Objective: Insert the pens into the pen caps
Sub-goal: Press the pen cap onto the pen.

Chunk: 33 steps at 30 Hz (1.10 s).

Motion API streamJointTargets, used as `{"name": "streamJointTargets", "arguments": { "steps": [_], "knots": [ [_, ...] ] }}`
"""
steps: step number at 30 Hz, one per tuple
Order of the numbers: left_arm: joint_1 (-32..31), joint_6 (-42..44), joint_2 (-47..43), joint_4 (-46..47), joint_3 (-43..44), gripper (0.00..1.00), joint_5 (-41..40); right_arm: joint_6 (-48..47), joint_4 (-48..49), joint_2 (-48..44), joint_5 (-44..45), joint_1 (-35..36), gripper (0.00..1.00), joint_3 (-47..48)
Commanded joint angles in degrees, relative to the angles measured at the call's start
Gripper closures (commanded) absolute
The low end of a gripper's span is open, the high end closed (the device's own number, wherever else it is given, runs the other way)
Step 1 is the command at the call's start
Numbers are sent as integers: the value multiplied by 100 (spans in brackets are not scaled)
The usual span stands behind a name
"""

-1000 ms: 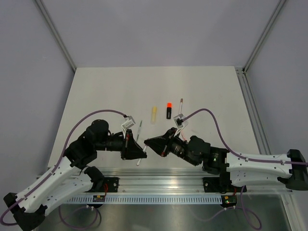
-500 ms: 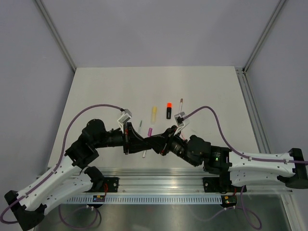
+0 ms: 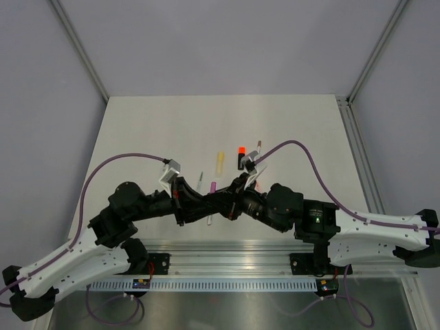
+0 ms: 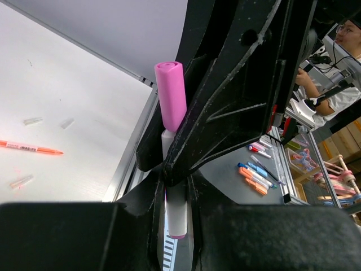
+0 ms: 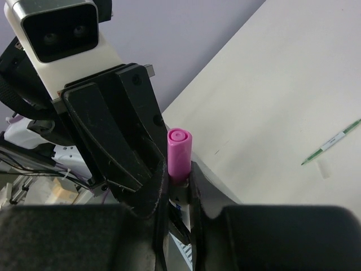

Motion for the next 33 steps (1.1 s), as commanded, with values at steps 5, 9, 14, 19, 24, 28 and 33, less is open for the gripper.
{"name": "streamJointTargets", "arguments": {
  "steps": [5,9,14,19,24,28,33],
  "knots": [
    [-63,248,-186,972,107,100,-253,-361,-970,114,-110,46,100,297],
    [-63,256,-71,1059,142,79,-78,-669,-953,43,-153,-163,100,438],
    [-71,169,78,1182,20,47,98,-863,-795,-123,-653,-656,100,526],
    [-80,72,8,1165,-174,9,37,-977,-794,-159,-944,-868,100,614],
    [-80,-174,131,1331,-305,1,89,-1012,-636,-124,-1234,-885,100,658],
    [-80,-367,350,1691,-402,1,256,-1065,-444,-89,-1577,-903,100,694],
    [-80,-534,605,2000,-455,1,502,-1118,-303,-141,-1946,-947,100,720]
  ]
}}
